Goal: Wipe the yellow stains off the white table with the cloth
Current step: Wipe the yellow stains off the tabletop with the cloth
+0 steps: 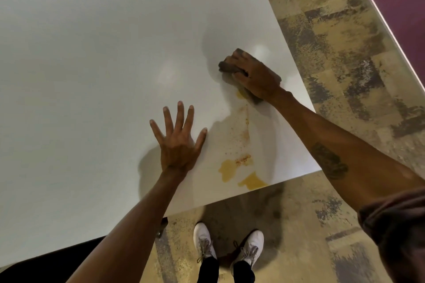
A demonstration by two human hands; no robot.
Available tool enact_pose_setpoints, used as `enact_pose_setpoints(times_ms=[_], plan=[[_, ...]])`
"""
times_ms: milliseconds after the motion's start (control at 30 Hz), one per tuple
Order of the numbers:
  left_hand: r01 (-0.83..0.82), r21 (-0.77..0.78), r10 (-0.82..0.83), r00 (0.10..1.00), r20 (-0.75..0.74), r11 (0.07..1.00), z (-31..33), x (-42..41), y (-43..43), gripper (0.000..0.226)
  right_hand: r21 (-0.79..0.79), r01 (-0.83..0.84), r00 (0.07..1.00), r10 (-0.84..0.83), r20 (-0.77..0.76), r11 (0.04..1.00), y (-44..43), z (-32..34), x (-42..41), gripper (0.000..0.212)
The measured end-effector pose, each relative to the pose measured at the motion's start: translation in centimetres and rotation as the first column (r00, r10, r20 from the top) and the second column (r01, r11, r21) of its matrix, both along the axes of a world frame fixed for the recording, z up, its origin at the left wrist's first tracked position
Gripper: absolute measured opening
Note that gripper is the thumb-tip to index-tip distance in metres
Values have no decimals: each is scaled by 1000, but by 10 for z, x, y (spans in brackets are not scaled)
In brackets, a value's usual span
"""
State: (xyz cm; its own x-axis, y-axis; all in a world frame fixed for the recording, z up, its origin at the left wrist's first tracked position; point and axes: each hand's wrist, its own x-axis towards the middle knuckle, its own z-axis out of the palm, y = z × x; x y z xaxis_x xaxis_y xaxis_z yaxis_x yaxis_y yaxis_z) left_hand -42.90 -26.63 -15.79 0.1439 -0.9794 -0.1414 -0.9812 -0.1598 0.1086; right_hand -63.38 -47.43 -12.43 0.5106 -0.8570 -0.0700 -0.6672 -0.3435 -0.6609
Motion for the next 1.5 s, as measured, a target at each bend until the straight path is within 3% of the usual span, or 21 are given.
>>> enact_pose_setpoints(times_ms=[233, 700, 900, 1033, 1133, 1333, 1500], plan=[[-13, 54, 15, 999, -38, 998, 6, -2, 2, 91, -1, -123, 991, 122, -57, 992, 47, -1, -15, 50], [9, 6, -8, 994, -111, 1000, -8, 5, 6, 77, 8, -148, 988, 148, 33, 989, 155, 3, -47, 46], [164, -6, -163, 976, -142, 986, -11, 27, 20, 77, -13, -101, 990, 102, 95, 995, 194, -7, -52, 42], [117, -19, -119, 989, -93, 993, -13, 33, 35, 73, 19, 18, 993, -20, 114, 1000, 212, -16, -47, 43], [60, -8, -61, 992, -108, 998, -12, 31, 36, 72, 24, 235, 963, -236, 126, 972, 229, -20, -32, 47], [49, 3, -49, 995, -81, 999, -8, 29, 33, 74, -38, 677, 731, -665, 154, 735, 254, -23, 21, 50], [35, 18, -35, 998, -47, 999, -11, 28, 31, 72, -116, 814, 581, -794, 180, 569, 239, -23, 50, 48]])
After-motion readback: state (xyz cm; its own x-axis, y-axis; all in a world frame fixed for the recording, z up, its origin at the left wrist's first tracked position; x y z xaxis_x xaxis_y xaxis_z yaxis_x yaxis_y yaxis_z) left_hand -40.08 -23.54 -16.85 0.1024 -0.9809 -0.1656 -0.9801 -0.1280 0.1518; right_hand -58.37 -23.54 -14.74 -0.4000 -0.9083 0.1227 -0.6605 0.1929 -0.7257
